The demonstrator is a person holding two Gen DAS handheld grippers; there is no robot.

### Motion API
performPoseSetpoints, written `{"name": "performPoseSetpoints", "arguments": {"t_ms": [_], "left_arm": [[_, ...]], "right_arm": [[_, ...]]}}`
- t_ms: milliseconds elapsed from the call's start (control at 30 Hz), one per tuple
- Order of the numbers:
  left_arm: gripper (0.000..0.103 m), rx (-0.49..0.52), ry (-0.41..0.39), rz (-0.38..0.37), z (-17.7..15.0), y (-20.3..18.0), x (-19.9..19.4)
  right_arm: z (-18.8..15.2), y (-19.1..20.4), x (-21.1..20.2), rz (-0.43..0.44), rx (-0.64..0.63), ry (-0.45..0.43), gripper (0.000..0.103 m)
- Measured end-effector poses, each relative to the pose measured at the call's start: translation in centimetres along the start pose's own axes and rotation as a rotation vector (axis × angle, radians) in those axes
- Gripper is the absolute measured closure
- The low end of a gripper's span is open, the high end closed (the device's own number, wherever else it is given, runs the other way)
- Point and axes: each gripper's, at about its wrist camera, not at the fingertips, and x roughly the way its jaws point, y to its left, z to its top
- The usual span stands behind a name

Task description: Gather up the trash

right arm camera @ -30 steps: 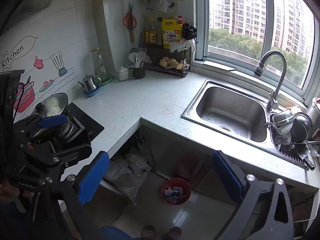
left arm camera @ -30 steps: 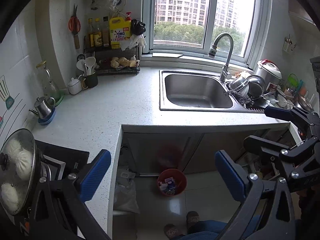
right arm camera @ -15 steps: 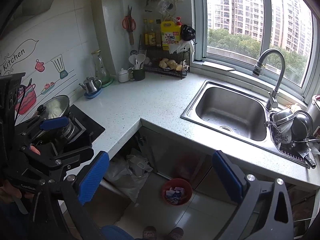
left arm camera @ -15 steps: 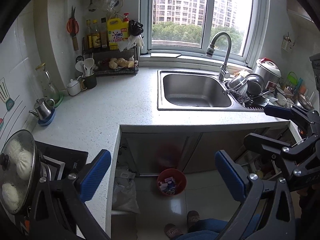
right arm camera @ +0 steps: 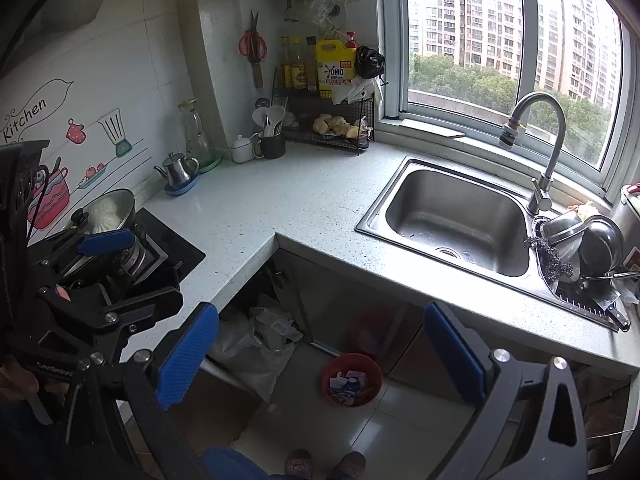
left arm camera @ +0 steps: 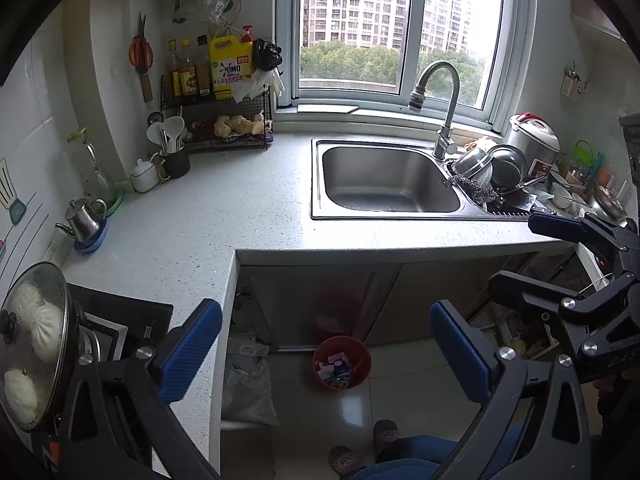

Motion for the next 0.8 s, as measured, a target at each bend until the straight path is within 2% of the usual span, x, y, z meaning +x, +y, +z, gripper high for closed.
{"name": "performPoseSetpoints", "arguments": {"t_ms": [800], "left_arm": [[0.000,0.012,0.027,-0.003,-0.07,0.29,0.46]], "right_arm": [[-0.20,0.58,0.28,-0.008,0.022,0.014,0.000]]}}
